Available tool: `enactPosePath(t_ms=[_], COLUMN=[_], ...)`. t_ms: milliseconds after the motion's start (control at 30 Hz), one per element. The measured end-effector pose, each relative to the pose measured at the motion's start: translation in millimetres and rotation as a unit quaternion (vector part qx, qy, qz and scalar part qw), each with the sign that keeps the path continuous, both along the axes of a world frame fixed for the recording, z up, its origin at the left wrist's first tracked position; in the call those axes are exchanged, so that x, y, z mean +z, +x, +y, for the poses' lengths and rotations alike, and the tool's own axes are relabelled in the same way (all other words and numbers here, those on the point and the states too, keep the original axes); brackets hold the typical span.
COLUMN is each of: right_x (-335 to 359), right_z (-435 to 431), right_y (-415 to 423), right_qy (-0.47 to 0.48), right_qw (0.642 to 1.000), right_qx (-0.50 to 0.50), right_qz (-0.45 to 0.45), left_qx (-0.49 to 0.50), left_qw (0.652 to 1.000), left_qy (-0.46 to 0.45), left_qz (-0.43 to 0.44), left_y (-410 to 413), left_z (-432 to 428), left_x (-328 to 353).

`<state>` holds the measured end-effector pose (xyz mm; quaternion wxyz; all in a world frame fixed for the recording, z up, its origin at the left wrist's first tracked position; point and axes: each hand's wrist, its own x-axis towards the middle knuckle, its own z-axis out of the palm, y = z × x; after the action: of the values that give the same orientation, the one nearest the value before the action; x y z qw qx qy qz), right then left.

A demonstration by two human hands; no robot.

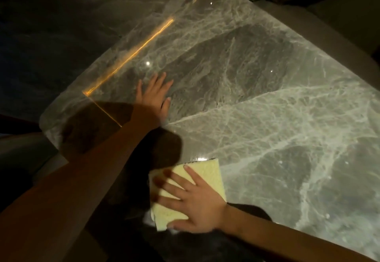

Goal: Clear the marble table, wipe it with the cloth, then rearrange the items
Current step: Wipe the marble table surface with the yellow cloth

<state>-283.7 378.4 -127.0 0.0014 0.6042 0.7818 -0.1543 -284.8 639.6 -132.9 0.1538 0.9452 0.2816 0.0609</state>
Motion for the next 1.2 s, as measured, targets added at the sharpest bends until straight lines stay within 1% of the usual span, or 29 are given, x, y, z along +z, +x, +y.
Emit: enactPosePath(t_ms=[100,200,367,500,567,600,700,767,867,933,967,1067,1200], right_x=[-1.5,-4.6,-5.3,-4.5,-2.9,-2.0,-3.2,-3.2,-4.7,-5.2,-5.4,-1.6,3.1], right_z=[-2.0,4.9,26.8,47.8,62.3,70.4,93.4,104.8,115.9,117.6,117.2,116.5,96.5], right_y=[6.6,19.8,69.9,130.2,167.6,189.1,259.4,298.0,344.9,369.6,378.6,389.5,378.2], right_qy=[0.001,0.000,0.025,0.042,0.051,0.046,0.040,0.049,0.060,0.054,0.049,0.038,0.022], right_qw=[0.999,0.999,0.997,0.992,0.987,0.984,0.961,0.937,0.907,0.891,0.889,0.901,0.924], right_qx=[0.034,0.036,-0.070,-0.117,-0.151,-0.173,-0.264,-0.338,-0.412,-0.446,-0.450,-0.426,-0.373], right_qz=[-0.021,-0.005,-0.003,0.004,0.017,0.005,-0.067,-0.069,-0.061,-0.062,-0.064,-0.067,-0.078], left_qx=[-0.012,-0.041,-0.076,-0.024,-0.003,0.004,0.004,-0.020,-0.083,-0.083,-0.077,-0.077,-0.081], left_qw=[0.997,0.995,0.994,0.997,0.998,0.997,0.997,0.997,0.993,0.994,0.994,0.993,0.994], left_qy=[0.051,0.056,0.025,-0.018,-0.005,0.008,0.029,0.029,0.048,0.060,0.070,0.085,0.076], left_qz=[0.048,0.077,0.078,0.064,0.070,0.073,0.071,0.071,0.066,0.049,0.036,0.003,0.017], left_y=[16.4,41.0,82.8,117.1,131.3,137.8,163.6,182.3,203.0,205.4,204.7,204.5,204.6], left_z=[-3.2,-0.1,13.4,30.6,31.3,29.8,25.3,16.0,-16.4,-31.0,-33.3,-29.1,-31.3], left_x=[-2.3,-4.0,-4.4,-4.0,-5.9,-6.3,-5.1,-2.0,-4.6,-10.1,-13.1,-16.2,-15.3])
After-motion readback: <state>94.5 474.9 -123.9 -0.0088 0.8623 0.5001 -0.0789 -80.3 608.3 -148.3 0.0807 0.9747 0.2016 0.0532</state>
